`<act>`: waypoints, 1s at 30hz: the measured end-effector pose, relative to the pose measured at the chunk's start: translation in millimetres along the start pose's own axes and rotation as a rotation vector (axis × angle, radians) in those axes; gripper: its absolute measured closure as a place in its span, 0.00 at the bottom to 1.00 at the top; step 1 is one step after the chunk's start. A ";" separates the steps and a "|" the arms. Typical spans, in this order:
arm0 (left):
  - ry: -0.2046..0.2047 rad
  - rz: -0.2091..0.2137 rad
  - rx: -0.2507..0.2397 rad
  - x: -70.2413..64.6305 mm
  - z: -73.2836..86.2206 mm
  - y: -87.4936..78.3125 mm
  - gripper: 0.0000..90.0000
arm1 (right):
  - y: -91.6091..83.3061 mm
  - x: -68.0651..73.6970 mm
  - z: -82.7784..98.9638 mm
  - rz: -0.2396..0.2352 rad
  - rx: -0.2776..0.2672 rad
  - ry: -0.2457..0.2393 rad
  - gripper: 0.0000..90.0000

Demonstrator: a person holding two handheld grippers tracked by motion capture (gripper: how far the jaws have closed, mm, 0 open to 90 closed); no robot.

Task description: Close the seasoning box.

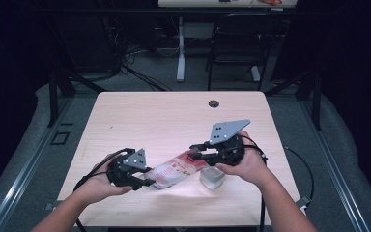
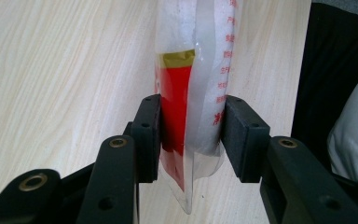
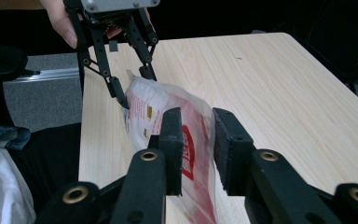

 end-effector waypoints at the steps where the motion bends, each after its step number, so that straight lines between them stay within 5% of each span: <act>1: 0.001 0.000 0.001 0.0 -0.1 -0.2 0.67 | 0.0 0.0 0.0 0.000 0.000 0.000 0.82; 11: 0.005 0.005 0.012 1.1 -1.3 -1.8 0.67 | 6.3 2.0 -2.4 -0.001 0.019 -0.003 0.87; 16: 0.007 0.003 0.020 2.2 -2.5 -3.6 0.67 | 4.6 2.1 -0.8 -0.002 0.032 -0.013 0.98; 30: 0.011 0.005 0.028 4.0 -6.9 -9.0 0.68 | -0.2 0.1 0.9 0.017 0.035 -0.025 1.00</act>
Point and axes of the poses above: each handheld gripper's, and its own axes: y roughly forward along the jaws, z roughly out of its underside, x roughly to its left, the point moved 9 cm from there along y, roughly forward along the jaws, and after that the axes turned 15 degrees about y, right-handed, at the moved point
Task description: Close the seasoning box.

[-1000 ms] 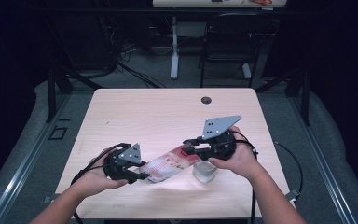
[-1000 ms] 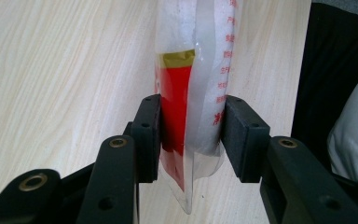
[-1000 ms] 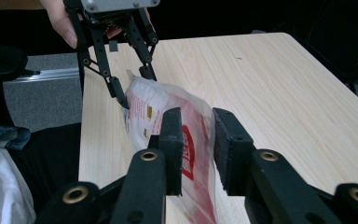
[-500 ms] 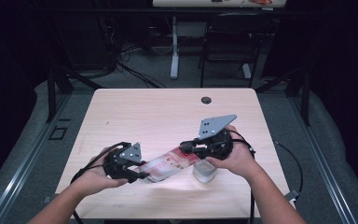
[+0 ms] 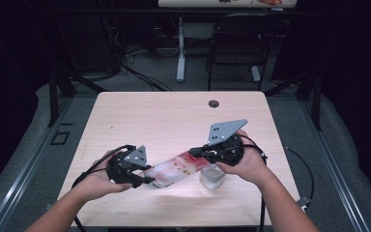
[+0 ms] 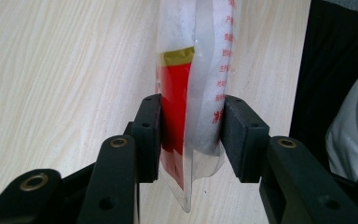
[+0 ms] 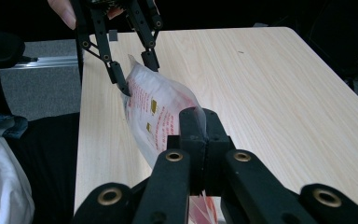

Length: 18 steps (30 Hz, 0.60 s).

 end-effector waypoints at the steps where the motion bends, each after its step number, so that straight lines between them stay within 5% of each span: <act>1: 0.000 -0.001 0.000 0.3 -0.9 -0.8 0.68 | -0.4 -0.2 0.3 -0.001 -0.001 0.000 1.00; 18: -0.001 -0.009 -0.039 2.7 -8.5 -11.9 0.69 | -9.1 -4.0 7.4 -0.002 -0.082 0.042 1.00</act>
Point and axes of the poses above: each handheld gripper's, and its own axes: y roughly forward along the jaws, z roughly out of its underside, x roughly to its left, the point moved 9 cm from there along y, roughly forward along the jaws, and after that the axes turned 15 degrees about y, right-handed, at the moved point
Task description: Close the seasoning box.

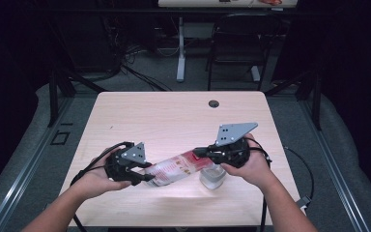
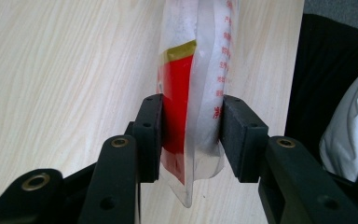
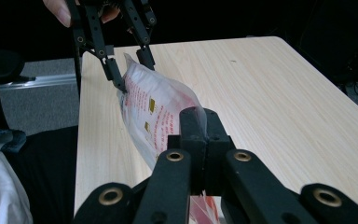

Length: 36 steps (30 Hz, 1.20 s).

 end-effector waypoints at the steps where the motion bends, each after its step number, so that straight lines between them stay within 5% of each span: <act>1: -0.001 0.000 0.000 0.0 -0.8 -0.8 0.69 | -0.9 -0.6 1.3 0.000 -0.005 0.004 1.00; 36: -0.007 0.007 -0.016 8.6 -18.1 -16.7 0.76 | -13.0 -9.1 8.6 -0.023 -0.098 0.093 1.00</act>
Point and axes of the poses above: each handheld gripper's, and its own axes: y roughly forward along the jaws, z roughly out of its underside, x roughly to its left, the point moved 9 cm from there along y, roughly forward along the jaws, and after that the axes turned 15 degrees about y, right-handed, at the moved point
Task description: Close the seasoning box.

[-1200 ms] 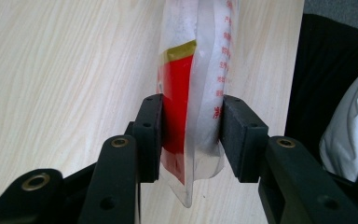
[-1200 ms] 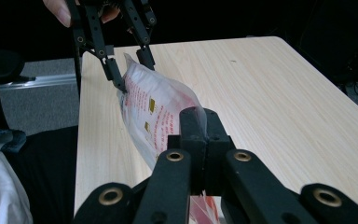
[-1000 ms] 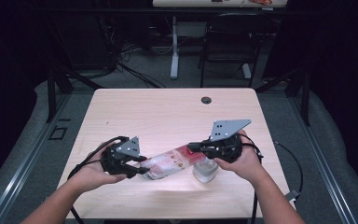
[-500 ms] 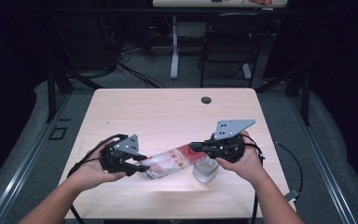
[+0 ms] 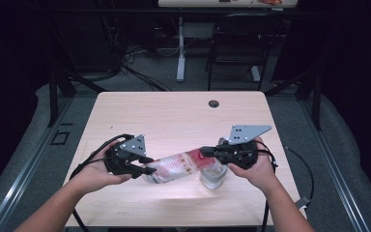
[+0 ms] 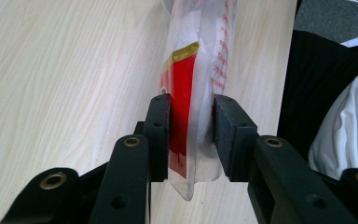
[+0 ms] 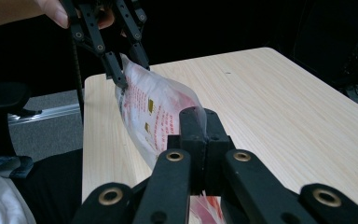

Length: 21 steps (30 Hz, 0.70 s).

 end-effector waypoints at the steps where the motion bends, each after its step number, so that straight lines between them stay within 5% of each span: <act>1: 0.000 0.000 0.004 0.1 -0.4 -0.4 0.76 | -0.4 -0.5 0.1 0.003 0.000 0.000 1.00; 21: 0.011 0.011 0.034 4.7 -8.2 -4.8 0.77 | -4.5 -3.9 1.8 0.004 -0.015 0.016 1.00</act>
Point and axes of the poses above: each handheld gripper's, and its own axes: y roughly forward along the jaws, z roughly out of its underside, x roughly to its left, the point moved 9 cm from there along y, roughly forward along the jaws, and after that the axes turned 15 degrees about y, right-handed, at the moved point
